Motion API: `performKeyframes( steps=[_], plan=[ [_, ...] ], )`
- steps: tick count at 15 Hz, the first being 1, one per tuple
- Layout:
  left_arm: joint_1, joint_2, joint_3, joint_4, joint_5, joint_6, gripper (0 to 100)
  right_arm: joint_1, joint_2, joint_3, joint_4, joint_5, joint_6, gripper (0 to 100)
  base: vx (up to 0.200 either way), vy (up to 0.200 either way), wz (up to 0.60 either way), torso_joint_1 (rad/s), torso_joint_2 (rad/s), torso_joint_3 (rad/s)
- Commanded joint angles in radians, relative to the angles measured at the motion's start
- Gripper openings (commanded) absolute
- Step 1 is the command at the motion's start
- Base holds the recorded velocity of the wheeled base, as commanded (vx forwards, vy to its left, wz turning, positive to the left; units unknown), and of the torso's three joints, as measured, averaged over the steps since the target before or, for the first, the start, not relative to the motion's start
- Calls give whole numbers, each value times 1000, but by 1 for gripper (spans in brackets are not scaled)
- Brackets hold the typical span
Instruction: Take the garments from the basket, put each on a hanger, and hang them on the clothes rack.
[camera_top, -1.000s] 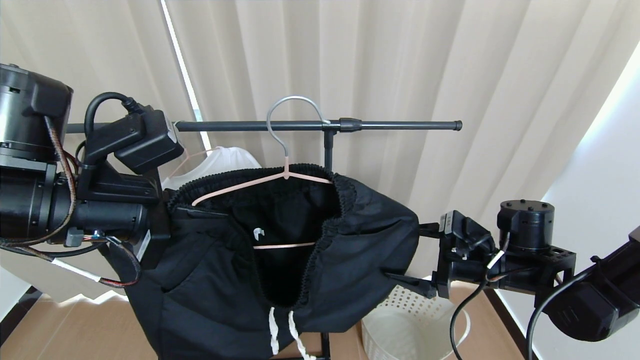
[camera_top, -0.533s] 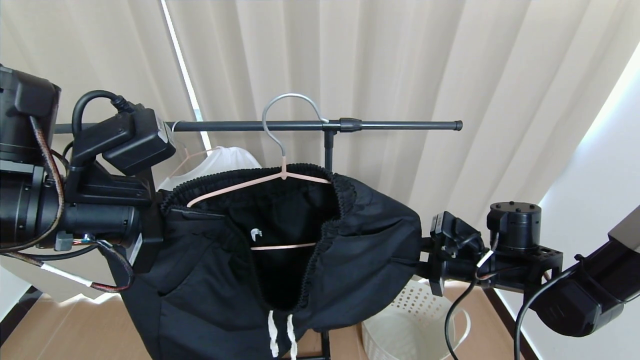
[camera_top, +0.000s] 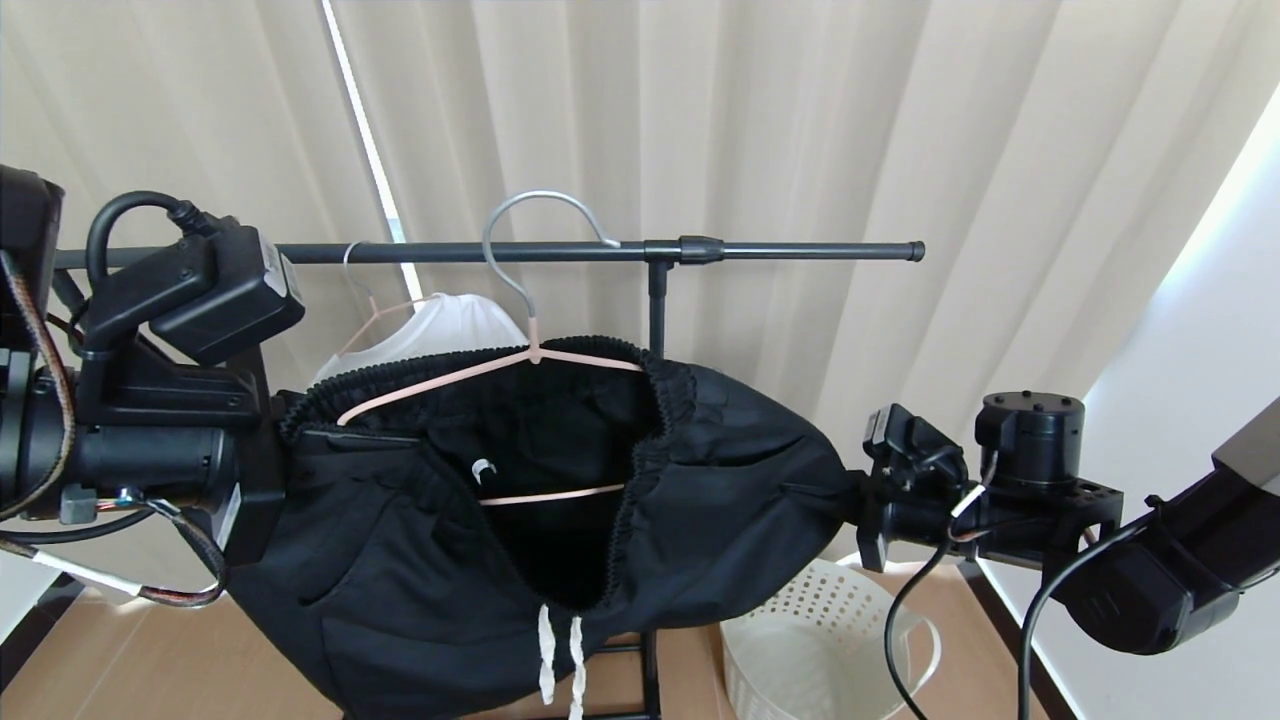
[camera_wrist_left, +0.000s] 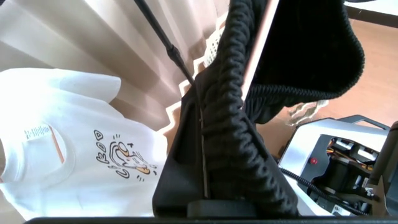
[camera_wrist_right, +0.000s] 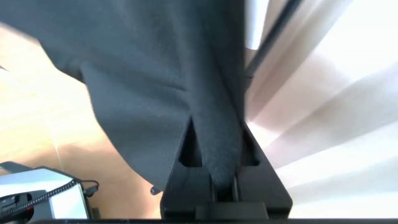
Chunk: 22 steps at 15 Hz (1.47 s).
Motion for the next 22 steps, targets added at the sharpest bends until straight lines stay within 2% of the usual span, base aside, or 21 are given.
performKeyframes(
  steps=[1, 15, 16, 22],
  plan=[
    [9, -23, 13, 0, -1, 0, 0, -7, 16, -14, -1, -10, 3, 0, 0, 0, 0, 0, 0, 0],
    [34, -49, 39, -1, -1, -23, 0, -7, 30, -19, -1, -45, 22, 0, 0, 0, 0, 0, 0, 0],
    [35, -46, 41, -1, -1, -26, 0, -4, 29, -14, -1, -45, 22, 100, 0, 0, 0, 0, 0, 0],
    [77, 9, 62, -3, 6, -55, 0, 21, -62, 21, -2, -42, 22, 100, 0, 0, 0, 0, 0, 0]
  ],
)
